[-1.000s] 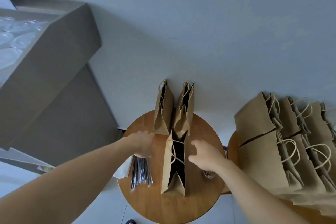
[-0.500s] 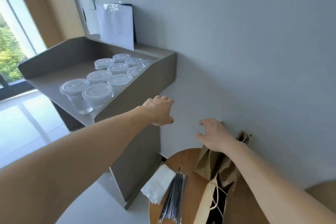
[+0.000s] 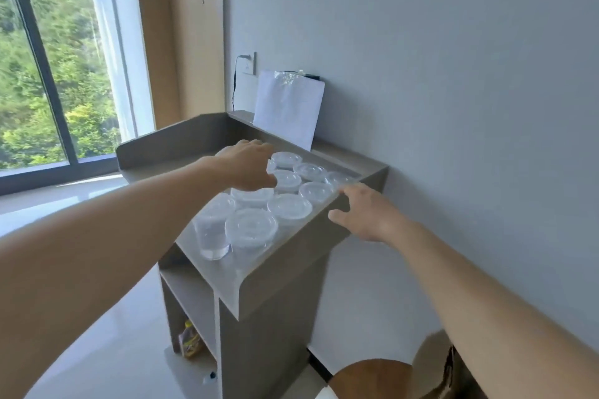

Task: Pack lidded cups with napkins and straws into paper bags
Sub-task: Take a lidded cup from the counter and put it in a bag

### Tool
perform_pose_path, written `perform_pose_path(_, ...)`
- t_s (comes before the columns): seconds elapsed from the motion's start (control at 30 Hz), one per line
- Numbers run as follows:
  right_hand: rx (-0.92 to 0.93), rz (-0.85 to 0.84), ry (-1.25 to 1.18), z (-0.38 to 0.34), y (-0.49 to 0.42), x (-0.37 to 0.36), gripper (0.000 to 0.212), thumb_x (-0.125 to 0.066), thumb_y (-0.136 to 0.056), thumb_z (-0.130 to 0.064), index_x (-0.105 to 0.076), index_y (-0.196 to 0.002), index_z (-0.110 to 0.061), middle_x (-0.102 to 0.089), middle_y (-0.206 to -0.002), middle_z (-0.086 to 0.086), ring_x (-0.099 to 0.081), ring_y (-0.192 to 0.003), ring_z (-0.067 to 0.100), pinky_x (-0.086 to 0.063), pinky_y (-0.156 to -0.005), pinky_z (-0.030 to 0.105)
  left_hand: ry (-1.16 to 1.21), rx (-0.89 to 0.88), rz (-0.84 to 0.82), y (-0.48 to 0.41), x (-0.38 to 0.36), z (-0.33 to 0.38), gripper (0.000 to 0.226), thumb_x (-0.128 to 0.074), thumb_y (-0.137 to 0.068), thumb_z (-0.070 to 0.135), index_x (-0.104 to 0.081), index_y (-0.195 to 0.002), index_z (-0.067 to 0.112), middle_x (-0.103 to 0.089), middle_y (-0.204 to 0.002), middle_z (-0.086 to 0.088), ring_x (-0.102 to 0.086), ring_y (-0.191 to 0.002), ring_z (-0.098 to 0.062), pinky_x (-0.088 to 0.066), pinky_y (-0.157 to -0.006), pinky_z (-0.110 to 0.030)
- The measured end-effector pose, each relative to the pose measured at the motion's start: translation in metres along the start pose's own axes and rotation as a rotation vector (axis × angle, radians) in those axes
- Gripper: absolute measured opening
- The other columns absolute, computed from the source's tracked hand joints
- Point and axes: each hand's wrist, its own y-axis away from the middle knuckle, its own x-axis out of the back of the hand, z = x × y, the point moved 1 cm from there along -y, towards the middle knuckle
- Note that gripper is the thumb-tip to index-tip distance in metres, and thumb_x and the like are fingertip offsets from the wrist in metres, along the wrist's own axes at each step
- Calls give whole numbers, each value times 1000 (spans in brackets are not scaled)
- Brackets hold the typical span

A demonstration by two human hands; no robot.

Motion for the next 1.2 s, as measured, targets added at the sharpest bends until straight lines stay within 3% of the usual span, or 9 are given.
perform_pose_path(0.07, 12, 2, 23, -22, -34, 0, 52, -56, -91, -42, -46, -137, -19, -45, -145, 3, -51, -124, 25, -42, -95, 34, 12, 21, 4, -21, -3, -32, 65, -59, -88, 45, -39, -145, 20, -44, -145, -3, -40, -133, -26, -40, -99, -41)
perform_pose_path(0.2, 32, -27, 53, -65, -112, -15, 57, -59, -86, -42, -48, -137, -20, -47, -143, 2, -50, -126, 25, -43, -100, 40, 38, 53, -5, -59, -17, -94, 71, -58, -89, 48, -32, -150, 22, -41, -149, -2, -39, -135, -26, -40, -100, -41)
perform_pose_path(0.33, 74, -63, 31, -100, -191, -40, 56, -67, -76, -49, -55, -124, -20, -54, -131, 2, -54, -113, 24, -44, -85, 35, 63, 81, -49, -90, -37, -148, 71, -58, -88, 45, -32, -149, 23, -42, -146, -2, -39, -133, -26, -40, -100, -40)
perform_pose_path(0.43, 87, -167, 95, -116, -241, -64, 77, -68, -74, -56, -45, -139, -23, -45, -141, 0, -47, -126, 22, -42, -97, 37, 62, 93, -96, -109, -53, -180, 68, -58, -87, 44, -34, -147, 24, -43, -143, -1, -40, -131, -24, -42, -96, -38)
perform_pose_path(0.57, 89, -222, 143, -125, -289, -84, 92, -71, -69, -55, -32, -148, -30, -38, -147, -4, -43, -130, 20, -44, -99, 39, 81, 89, -123, -129, -69, -210, 66, -57, -86, 44, -35, -146, 25, -44, -141, 1, -39, -130, -23, -42, -91, -36)
perform_pose_path(0.77, 60, -381, 163, -125, -325, -96, 108, -78, -58, -55, -23, -151, -40, -25, -155, -13, -38, -137, 20, -41, -107, 44, 97, 74, -157, -145, -88, -233, 62, -53, -89, 42, -36, -145, 23, -44, -141, 0, -38, -131, -23, -41, -93, -35)
perform_pose_path(0.87, 65, -413, 213, -125, -332, -102, 110, -80, -55, -54, -23, -149, -44, -30, -153, -10, -39, -136, 22, -42, -106, 45, 102, 59, -164, -149, -92, -236, 63, -53, -89, 44, -35, -146, 22, -43, -142, -1, -38, -131, -23, -42, -96, -37)
perform_pose_path(1.03, 75, -364, 217, -122, -336, -109, 106, -81, -52, -51, -29, -145, -47, -40, -141, -6, -35, -133, 21, -42, -104, 48, 111, 41, -134, -149, -92, -232, 64, -54, -89, 44, -35, -145, 22, -44, -141, -1, -40, -129, -24, -43, -96, -38)
perform_pose_path(1.2, 135, -252, 197, -120, -330, -110, 92, -80, -59, -51, -37, -141, -45, -43, -132, -5, -35, -128, 21, -40, -102, 38, 117, 35, -105, -141, -85, -229, 61, -55, -88, 44, -38, -142, 21, -44, -141, -1, -40, -128, -24, -45, -96, -41)
